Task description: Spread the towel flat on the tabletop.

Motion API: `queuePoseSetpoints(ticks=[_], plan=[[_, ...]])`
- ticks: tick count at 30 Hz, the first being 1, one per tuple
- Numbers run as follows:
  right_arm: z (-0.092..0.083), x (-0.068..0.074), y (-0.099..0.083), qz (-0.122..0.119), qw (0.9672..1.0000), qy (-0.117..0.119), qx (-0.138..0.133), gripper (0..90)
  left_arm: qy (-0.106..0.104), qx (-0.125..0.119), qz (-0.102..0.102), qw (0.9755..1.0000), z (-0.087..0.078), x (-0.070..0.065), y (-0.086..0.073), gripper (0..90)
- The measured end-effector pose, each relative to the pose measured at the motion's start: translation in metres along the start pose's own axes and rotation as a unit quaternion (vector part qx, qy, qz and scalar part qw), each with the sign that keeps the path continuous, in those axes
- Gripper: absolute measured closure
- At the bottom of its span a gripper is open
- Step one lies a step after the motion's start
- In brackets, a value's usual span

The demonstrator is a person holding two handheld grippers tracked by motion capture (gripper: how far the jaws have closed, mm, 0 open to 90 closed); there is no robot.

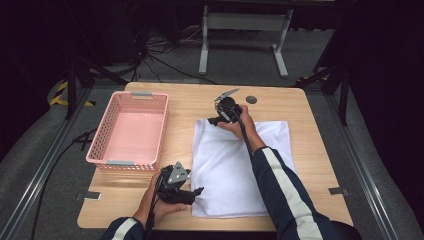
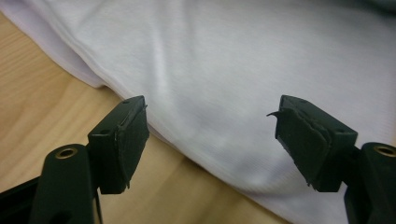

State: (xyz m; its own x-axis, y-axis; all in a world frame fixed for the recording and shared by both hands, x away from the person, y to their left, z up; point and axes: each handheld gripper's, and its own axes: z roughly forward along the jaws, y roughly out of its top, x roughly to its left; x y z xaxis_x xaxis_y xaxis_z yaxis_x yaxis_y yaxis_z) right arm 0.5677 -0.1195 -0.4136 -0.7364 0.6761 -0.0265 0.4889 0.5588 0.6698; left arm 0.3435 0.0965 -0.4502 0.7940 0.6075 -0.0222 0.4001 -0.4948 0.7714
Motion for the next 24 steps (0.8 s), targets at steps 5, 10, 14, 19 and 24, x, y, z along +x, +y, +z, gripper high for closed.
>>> queuePoseSetpoints(ticks=[5, 10, 14, 19, 24], plan=[[-0.029, -0.014, -0.015, -0.002, 0.9998, -0.016, -0.009, 44.6, 0.012, 0.006, -0.014, 0.9998, 0.024, 0.023, 0.025, 25.9], [-0.052, -0.042, -0.043, 0.021, 0.9989, -0.042, -0.006, 46.1, 0.028, 0.017, -0.034, 0.9989, 0.052, 0.041, 0.042, 25.8], [-0.065, -0.061, -0.067, 0.029, 0.9975, -0.063, 0.010, 47.1, 0.053, 0.021, -0.035, 0.9978, 0.067, 0.053, 0.054, 25.6], [-0.088, -0.096, -0.104, 0.059, 0.9934, -0.096, 0.021, 49.4, 0.065, 0.020, -0.073, 0.9950, 0.086, 0.075, 0.067, 25.7], [-0.108, -0.124, -0.134, 0.097, 0.9858, -0.135, 0.023, 49.9, 0.092, 0.030, -0.106, 0.9897, 0.106, 0.096, 0.078, 27.1]])
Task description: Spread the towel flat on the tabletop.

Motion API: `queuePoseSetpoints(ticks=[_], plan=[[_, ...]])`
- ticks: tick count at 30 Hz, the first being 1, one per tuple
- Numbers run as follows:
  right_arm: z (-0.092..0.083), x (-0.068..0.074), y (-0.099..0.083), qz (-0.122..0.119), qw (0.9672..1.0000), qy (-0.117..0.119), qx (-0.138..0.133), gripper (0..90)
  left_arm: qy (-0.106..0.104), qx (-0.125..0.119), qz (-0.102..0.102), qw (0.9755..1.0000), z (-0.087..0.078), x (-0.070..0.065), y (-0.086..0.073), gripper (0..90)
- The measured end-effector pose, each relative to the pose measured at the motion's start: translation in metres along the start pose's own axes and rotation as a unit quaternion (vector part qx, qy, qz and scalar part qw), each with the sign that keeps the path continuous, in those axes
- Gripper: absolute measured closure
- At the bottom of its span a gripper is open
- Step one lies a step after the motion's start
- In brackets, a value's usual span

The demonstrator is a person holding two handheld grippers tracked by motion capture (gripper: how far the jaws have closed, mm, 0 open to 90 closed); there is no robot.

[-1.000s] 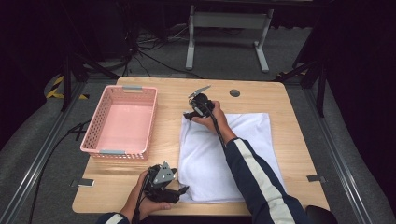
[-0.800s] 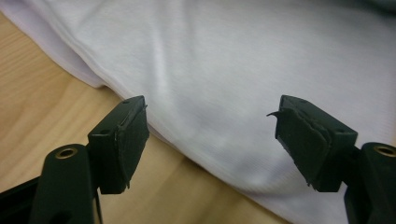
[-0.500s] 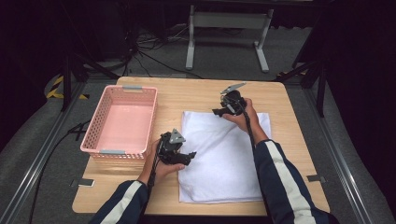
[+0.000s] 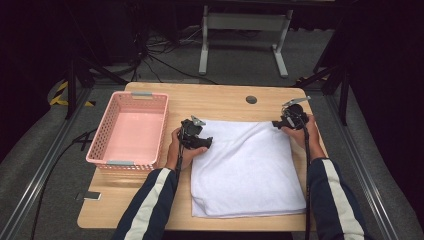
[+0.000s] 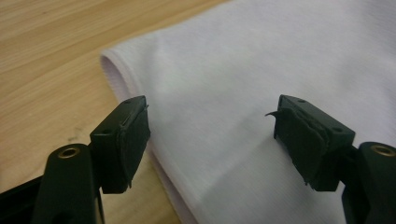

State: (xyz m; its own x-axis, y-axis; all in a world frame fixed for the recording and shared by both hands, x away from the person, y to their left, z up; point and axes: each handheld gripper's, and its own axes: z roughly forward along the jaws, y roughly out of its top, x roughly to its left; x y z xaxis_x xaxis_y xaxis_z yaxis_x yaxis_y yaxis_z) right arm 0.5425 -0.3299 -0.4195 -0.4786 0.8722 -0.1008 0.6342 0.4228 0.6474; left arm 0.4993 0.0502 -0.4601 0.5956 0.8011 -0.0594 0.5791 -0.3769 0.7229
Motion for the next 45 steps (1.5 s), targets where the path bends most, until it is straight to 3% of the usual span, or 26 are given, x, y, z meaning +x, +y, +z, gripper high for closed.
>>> queuePoseSetpoints(ticks=[1, 2, 4, 5, 8, 13, 15, 17, 18, 19, 20, 22, 24, 27, 30, 33, 34, 38, 39, 42, 43, 45], plan=[[-0.001, -0.005, -0.003, 0.010, 0.9999, 0.002, -0.003, 49.8, -0.003, 0.001, -0.010, 0.9999, 0.004, 0.003, 0.002, 26.5], [-0.001, -0.009, -0.006, 0.020, 0.9998, 0.002, -0.005, 49.8, 0.009, 0.007, -0.009, 0.9999, 0.008, 0.005, 0.006, 26.4], [0.000, -0.016, -0.010, 0.028, 0.9995, -0.013, -0.003, 50.2, 0.006, 0.011, -0.015, 0.9998, 0.014, 0.010, 0.008, 26.3], [0.002, -0.017, -0.012, 0.031, 0.9995, -0.008, 0.001, 49.5, 0.015, 0.014, -0.018, 0.9996, 0.018, 0.012, 0.009, 26.0], [0.007, -0.020, -0.015, 0.042, 0.9990, -0.012, 0.007, 49.0, 0.009, 0.007, -0.042, 0.9990, 0.021, 0.021, 0.012, 24.4], [0.017, -0.023, -0.020, 0.060, 0.9981, 0.001, 0.018, 45.0, 0.021, 0.014, -0.032, 0.9991, 0.024, 0.025, 0.015, 26.9], [0.019, -0.023, -0.021, 0.075, 0.9971, 0.015, 0.010, 48.7, 0.022, 0.019, -0.027, 0.9992, 0.024, 0.025, 0.017, 29.0], [0.019, -0.023, -0.022, 0.072, 0.9972, 0.016, 0.007, 51.0, 0.014, 0.020, -0.024, 0.9994, 0.023, 0.025, 0.018, 32.1], [0.020, -0.021, -0.020, 0.067, 0.9975, 0.024, 0.007, 58.0, 0.006, 0.024, -0.016, 0.9996, 0.023, 0.025, 0.020, 46.6], [0.020, -0.021, -0.020, 0.067, 0.9975, 0.024, 0.007, 58.0, 0.006, 0.024, -0.016, 0.9996, 0.023, 0.025, 0.020, 50.7], [0.019, -0.020, -0.020, 0.065, 0.9974, 0.030, 0.007, 65.0, -0.004, 0.026, -0.014, 0.9996, 0.022, 0.025, 0.021, 50.7], [0.019, -0.016, -0.017, 0.055, 0.9972, 0.049, 0.011, 77.7, -0.026, 0.031, -0.013, 0.9991, 0.023, 0.023, 0.023, 76.8], [0.019, -0.015, -0.017, 0.048, 0.9973, 0.054, 0.013, 79.6, -0.027, 0.035, -0.009, 0.9990, 0.023, 0.022, 0.024, 81.0], [0.017, -0.014, -0.016, 0.033, 0.9980, 0.053, 0.010, 83.7, 0.002, 0.021, -0.005, 0.9998, 0.022, 0.019, 0.029, 82.6], [0.007, -0.016, -0.009, 0.031, 0.9982, 0.044, -0.026, 84.0, 0.013, -0.006, -0.008, 0.9999, 0.014, 0.018, 0.039, 82.6], [-0.006, -0.016, -0.001, 0.016, 0.9972, 0.049, -0.054, 84.0, 0.010, -0.030, 0.003, 0.9995, 0.001, 0.015, 0.049, 82.5], [-0.011, -0.016, 0.002, 0.010, 0.9966, 0.052, -0.063, 84.0, 0.000, -0.042, 0.003, 0.9991, -0.006, 0.014, 0.053, 82.4], [-0.038, -0.013, 0.006, -0.009, 0.9920, 0.073, -0.102, 84.1, -0.013, -0.059, 0.013, 0.9981, -0.027, 0.010, 0.054, 82.1], [-0.042, -0.012, 0.005, -0.013, 0.9911, 0.080, -0.106, 84.1, -0.019, -0.071, 0.016, 0.9971, -0.035, 0.009, 0.052, 82.1], [-0.054, -0.010, 0.001, -0.025, 0.9890, 0.089, -0.116, 84.1, -0.026, -0.078, 0.024, 0.9963, -0.051, 0.002, 0.048, 82.2], [-0.062, -0.010, -0.003, -0.032, 0.9865, 0.098, -0.127, 84.1, -0.030, -0.081, 0.026, 0.9959, -0.055, 0.000, 0.047, 82.2], [-0.073, -0.008, -0.010, -0.042, 0.9839, 0.105, -0.139, 84.2, -0.036, -0.093, 0.044, 0.9941, -0.070, -0.009, 0.043, 82.2]])
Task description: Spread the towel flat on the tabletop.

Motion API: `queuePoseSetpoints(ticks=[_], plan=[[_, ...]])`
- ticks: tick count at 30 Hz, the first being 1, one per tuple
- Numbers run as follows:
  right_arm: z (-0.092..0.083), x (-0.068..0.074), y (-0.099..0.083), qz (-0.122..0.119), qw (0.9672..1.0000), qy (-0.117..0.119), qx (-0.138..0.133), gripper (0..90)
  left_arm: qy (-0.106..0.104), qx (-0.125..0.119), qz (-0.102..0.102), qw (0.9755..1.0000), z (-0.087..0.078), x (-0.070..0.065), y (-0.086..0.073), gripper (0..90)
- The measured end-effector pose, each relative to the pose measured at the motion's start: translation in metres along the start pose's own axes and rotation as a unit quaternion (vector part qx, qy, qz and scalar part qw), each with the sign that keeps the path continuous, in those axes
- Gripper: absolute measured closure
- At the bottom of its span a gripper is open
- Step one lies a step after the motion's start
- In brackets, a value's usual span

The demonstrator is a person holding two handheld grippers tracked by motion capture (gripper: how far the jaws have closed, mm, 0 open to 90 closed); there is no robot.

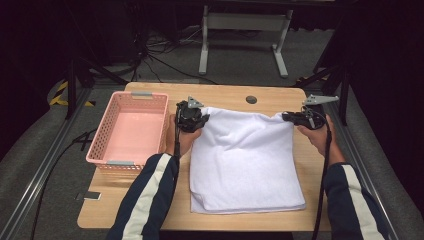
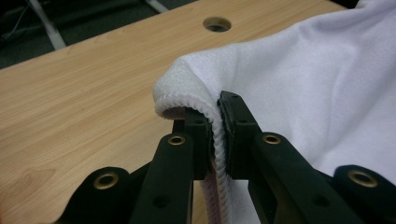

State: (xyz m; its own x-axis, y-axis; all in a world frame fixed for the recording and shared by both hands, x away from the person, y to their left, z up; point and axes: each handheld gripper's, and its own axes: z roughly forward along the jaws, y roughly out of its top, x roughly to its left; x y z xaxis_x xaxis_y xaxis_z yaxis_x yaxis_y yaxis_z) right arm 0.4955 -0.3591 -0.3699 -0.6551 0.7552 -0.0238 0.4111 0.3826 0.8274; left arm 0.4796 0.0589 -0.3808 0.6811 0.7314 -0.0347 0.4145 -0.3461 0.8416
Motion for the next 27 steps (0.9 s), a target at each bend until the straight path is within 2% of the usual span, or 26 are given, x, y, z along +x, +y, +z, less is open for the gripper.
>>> queuePoseSetpoints(ticks=[4, 7, 9, 10, 12, 14, 15, 16, 17, 19, 20, 21, 22, 23, 24, 25, 26, 27], plan=[[-0.023, 0.013, -0.009, -0.021, 0.9994, 0.022, -0.016, 84.2, -0.010, -0.006, 0.037, 0.9993, -0.022, -0.016, -0.008, 82.2], [-0.039, 0.023, -0.017, -0.037, 0.9981, 0.038, -0.031, 84.1, -0.017, -0.009, 0.055, 0.9983, -0.039, -0.029, -0.022, 81.8], [-0.053, 0.034, -0.027, -0.049, 0.9959, 0.063, -0.042, 84.0, -0.030, -0.026, 0.066, 0.9970, -0.050, -0.037, -0.035, 81.2], [-0.058, 0.039, -0.032, -0.058, 0.9951, 0.068, -0.041, 83.9, -0.033, -0.023, 0.076, 0.9963, -0.054, -0.042, -0.041, 81.2], [-0.068, 0.048, -0.043, -0.067, 0.9924, 0.092, -0.047, 83.9, -0.042, -0.026, 0.109, 0.9928, -0.064, -0.051, -0.054, 81.0], [-0.077, 0.057, -0.055, -0.077, 0.9896, 0.112, -0.045, 83.9, -0.062, -0.023, 0.105, 0.9922, -0.070, -0.058, -0.066, 80.9], [-0.079, 0.061, -0.061, -0.084, 0.9879, 0.124, -0.041, 83.8, -0.059, -0.022, 0.114, 0.9914, -0.073, -0.061, -0.072, 81.0], [-0.082, 0.066, -0.066, -0.093, 0.9870, 0.127, -0.035, 83.7, -0.059, -0.022, 0.114, 0.9914, -0.073, -0.061, -0.072, 80.9], [-0.086, 0.070, -0.072, -0.100, 0.9850, 0.137, -0.030, 83.6, -0.070, -0.010, 0.122, 0.9899, -0.078, -0.065, -0.084, 80.9], [-0.090, 0.076, -0.080, -0.108, 0.9815, 0.156, -0.024, 83.5, -0.069, -0.005, 0.138, 0.9879, -0.083, -0.069, -0.096, 80.4], [-0.090, 0.076, -0.080, -0.108, 0.9815, 0.156, -0.024, 83.5, -0.069, -0.005, 0.138, 0.9879, -0.083, -0.069, -0.096, 80.3], [-0.092, 0.079, -0.085, -0.119, 0.9784, 0.169, -0.012, 83.2, -0.077, 0.000, 0.147, 0.9862, -0.086, -0.071, -0.102, 80.3], [-0.094, 0.082, -0.090, -0.122, 0.9738, 0.192, 0.001, 82.5, -0.082, 0.010, 0.159, 0.9838, -0.088, -0.074, -0.110, 79.8], [-0.094, 0.084, -0.096, -0.140, 0.9680, 0.207, 0.024, 82.4, -0.082, 0.010, 0.159, 0.9838, -0.088, -0.074, -0.110, 79.8], [-0.094, 0.084, -0.096, -0.140, 0.9680, 0.207, 0.024, 82.4, -0.098, 0.022, 0.168, 0.9806, -0.090, -0.076, -0.116, 79.8], [-0.093, 0.085, -0.099, -0.146, 0.9636, 0.219, 0.046, 81.8, -0.108, 0.041, 0.189, 0.9752, -0.089, -0.081, -0.123, 79.8], [-0.091, 0.087, -0.103, -0.149, 0.9564, 0.240, 0.073, 81.5, -0.103, 0.053, 0.210, 0.9708, -0.088, -0.085, -0.128, 79.9], [-0.089, 0.090, -0.106, -0.160, 0.9518, 0.245, 0.092, 81.5, -0.110, 0.065, 0.213, 0.9686, -0.087, -0.087, -0.132, 80.1]])
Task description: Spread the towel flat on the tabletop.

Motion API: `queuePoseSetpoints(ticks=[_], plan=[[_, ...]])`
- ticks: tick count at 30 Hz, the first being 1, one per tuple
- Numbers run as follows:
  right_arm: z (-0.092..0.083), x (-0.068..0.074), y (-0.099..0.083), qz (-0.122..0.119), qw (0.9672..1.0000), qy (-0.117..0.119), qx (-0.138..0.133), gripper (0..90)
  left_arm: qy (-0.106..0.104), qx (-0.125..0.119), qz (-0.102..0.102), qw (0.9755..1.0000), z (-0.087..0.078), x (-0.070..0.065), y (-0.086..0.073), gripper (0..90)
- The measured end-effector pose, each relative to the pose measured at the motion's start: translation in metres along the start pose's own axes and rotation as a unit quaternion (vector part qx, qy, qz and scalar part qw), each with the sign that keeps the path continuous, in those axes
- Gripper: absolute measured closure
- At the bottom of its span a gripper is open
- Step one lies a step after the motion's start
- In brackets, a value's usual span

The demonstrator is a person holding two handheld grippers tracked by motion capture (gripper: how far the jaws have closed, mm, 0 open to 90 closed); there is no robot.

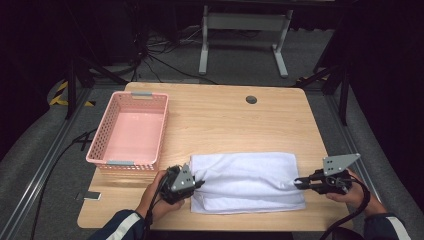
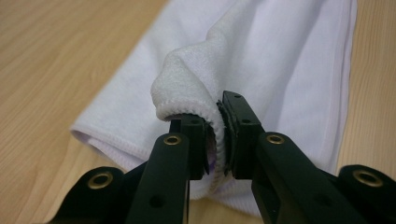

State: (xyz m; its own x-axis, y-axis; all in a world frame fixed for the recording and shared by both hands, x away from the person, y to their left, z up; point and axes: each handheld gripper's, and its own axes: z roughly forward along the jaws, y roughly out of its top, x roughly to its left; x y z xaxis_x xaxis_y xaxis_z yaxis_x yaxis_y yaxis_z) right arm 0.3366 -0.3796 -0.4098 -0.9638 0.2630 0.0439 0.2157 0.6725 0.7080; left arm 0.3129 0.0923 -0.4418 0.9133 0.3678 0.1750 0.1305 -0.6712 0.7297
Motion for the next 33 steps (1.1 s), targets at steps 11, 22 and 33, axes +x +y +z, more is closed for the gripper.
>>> queuePoseSetpoints(ticks=[11, 22, 33], plan=[[0.021, -0.003, -0.011, 0.025, 0.9940, -0.034, 0.101, 84.2, 0.010, 0.032, -0.068, 0.9971, 0.023, 0.017, -0.012, 81.7], [0.022, -0.013, -0.008, 0.044, 0.9922, -0.109, 0.039, 68.1, 0.054, 0.008, -0.094, 0.9941, 0.028, 0.040, 0.008, 53.7], [0.018, -0.009, 0.044, 0.048, 0.9889, -0.137, -0.032, 61.1, 0.050, -0.008, -0.115, 0.9921, 0.031, 0.052, 0.034, 28.8]])
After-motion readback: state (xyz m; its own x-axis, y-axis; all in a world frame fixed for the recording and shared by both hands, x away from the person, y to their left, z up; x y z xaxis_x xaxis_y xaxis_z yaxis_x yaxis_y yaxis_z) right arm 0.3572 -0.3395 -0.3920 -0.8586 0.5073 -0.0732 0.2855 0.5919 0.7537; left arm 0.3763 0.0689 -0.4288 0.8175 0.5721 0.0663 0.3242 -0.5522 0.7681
